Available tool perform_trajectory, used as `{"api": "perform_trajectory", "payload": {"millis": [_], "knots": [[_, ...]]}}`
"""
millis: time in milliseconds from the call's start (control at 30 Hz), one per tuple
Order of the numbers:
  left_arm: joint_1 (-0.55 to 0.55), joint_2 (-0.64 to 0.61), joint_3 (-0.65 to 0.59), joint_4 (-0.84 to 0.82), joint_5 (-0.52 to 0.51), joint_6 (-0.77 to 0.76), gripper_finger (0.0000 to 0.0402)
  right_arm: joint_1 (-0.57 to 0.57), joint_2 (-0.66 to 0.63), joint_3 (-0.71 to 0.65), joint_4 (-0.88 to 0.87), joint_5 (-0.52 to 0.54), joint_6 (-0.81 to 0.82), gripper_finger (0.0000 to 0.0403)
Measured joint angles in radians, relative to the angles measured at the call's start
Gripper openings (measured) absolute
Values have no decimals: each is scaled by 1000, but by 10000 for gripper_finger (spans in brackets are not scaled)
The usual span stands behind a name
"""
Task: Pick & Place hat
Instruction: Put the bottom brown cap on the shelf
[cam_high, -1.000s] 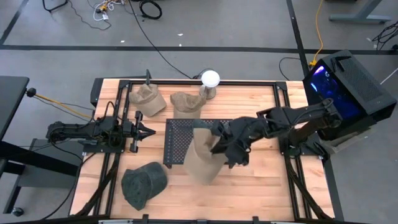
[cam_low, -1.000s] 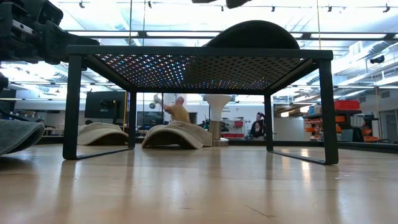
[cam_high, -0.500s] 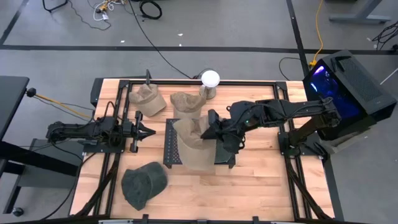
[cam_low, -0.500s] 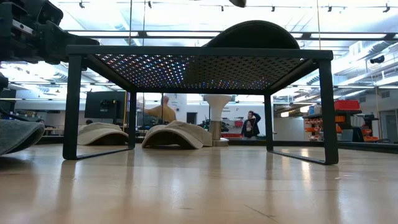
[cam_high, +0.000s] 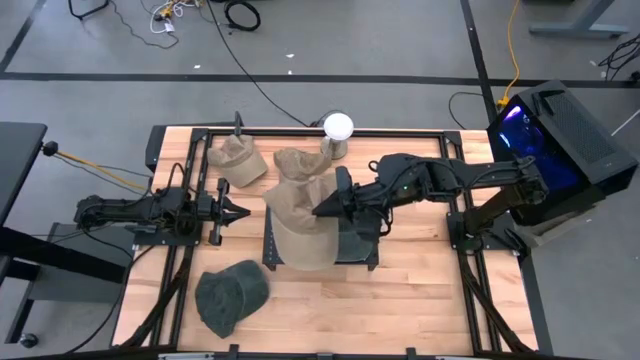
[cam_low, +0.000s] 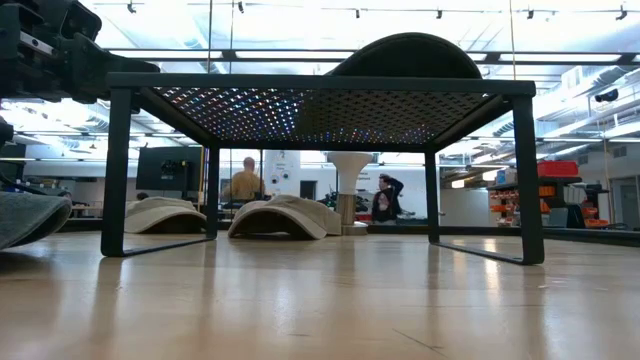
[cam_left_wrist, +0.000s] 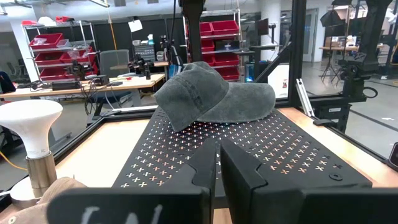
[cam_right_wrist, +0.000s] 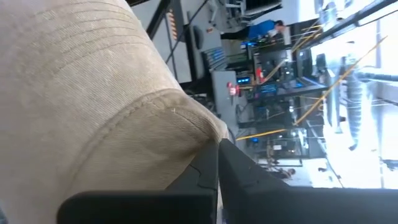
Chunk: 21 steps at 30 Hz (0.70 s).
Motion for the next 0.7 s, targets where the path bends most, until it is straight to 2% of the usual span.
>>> {"api": "perform_trajectory", "payload": {"millis": [300,700], "knots": [[0,0,0,0,0,0,30,-8,37,0,40,46,1,0],[0,0,0,0,0,0,30,-36,153,0,115,47,2,0]]}}
